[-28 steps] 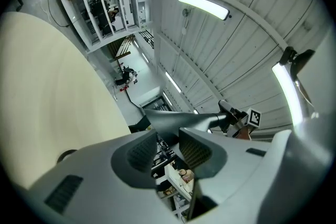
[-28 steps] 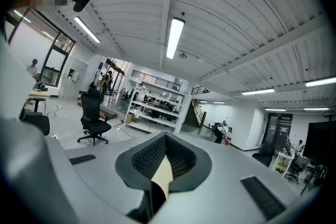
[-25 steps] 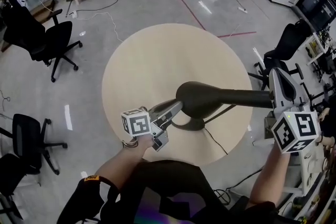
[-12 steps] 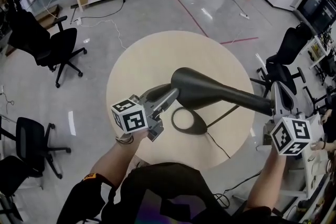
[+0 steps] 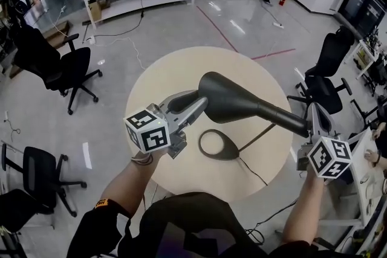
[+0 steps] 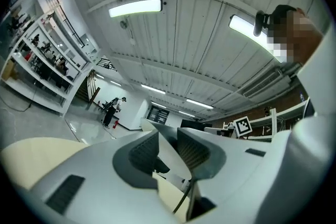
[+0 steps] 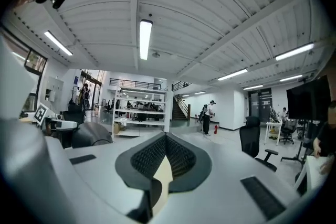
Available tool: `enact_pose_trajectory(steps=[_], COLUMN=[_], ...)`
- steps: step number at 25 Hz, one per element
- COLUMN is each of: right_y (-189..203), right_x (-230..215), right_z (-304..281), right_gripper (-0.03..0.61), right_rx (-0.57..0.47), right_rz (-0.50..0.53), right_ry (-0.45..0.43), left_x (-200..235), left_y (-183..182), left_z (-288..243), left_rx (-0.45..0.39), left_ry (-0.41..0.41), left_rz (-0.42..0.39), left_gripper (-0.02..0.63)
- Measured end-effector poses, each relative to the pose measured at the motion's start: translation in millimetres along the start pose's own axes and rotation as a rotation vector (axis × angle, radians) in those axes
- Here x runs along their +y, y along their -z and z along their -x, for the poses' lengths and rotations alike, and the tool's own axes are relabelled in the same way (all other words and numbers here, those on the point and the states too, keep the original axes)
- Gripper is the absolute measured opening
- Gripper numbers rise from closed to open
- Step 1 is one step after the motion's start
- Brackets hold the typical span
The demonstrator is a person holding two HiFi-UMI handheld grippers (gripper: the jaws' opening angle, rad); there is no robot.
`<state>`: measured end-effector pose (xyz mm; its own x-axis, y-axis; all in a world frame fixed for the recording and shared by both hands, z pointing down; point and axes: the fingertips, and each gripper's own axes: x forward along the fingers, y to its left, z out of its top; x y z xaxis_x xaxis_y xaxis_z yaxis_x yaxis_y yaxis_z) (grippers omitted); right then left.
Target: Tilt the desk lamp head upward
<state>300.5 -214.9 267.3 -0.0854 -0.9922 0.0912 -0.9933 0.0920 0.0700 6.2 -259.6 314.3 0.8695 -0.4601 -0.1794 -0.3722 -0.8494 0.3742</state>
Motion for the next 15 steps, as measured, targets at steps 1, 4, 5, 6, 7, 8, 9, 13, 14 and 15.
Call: enact_pose_trajectory(steps=[1, 4, 5, 6, 7, 8, 9, 13, 14, 15], right_y=[3, 14, 17, 20, 23, 25, 28, 35, 36, 38], right_x=[0, -1, -2, -4, -6, -7, -7, -4, -4, -4], right_z=[3, 9, 11, 12, 13, 14, 15, 22, 24, 27], right_gripper=[0.009, 0.010, 0.009, 0.009, 0.009, 0.009, 0.009, 0.009, 0.009, 0.009], right_rx=[-0.005, -0.023, -0.028, -0.033, -0.036, -0.037, -0.036, -0.010, -0.003, 0.004], right_rz=[-0.018, -0.054, -0.060, -0.064, -0.068, -0.075, -0.084, -0.094, -0.092, -0.090], right_ry=[-0.001, 0.000, 0.003, 0.007, 0.010, 0.009, 0.004, -0.016, -0.017, -0.017], left_x=[-5, -21, -27, -33, -38, -43, -47, -61, -65, -70], left_y=[-4, -15, -19, -24, -28, -31, -34, -45, -47, -50], left_z=[-1, -5, -8, -11, -14, -16, -17, -17, -17, -18], left_rx=[0.004, 0.018, 0.019, 0.016, 0.012, 0.008, 0.006, 0.003, 0.000, -0.007], left_ry=[0.005, 0.017, 0.019, 0.022, 0.025, 0.028, 0.032, 0.042, 0.045, 0.048], left_rz=[-0.022, -0.094, -0.114, -0.132, -0.146, -0.160, -0.173, -0.206, -0.212, -0.218], left_gripper=[0.158, 0.158, 0.156, 0.155, 0.153, 0.151, 0.150, 0.147, 0.146, 0.144])
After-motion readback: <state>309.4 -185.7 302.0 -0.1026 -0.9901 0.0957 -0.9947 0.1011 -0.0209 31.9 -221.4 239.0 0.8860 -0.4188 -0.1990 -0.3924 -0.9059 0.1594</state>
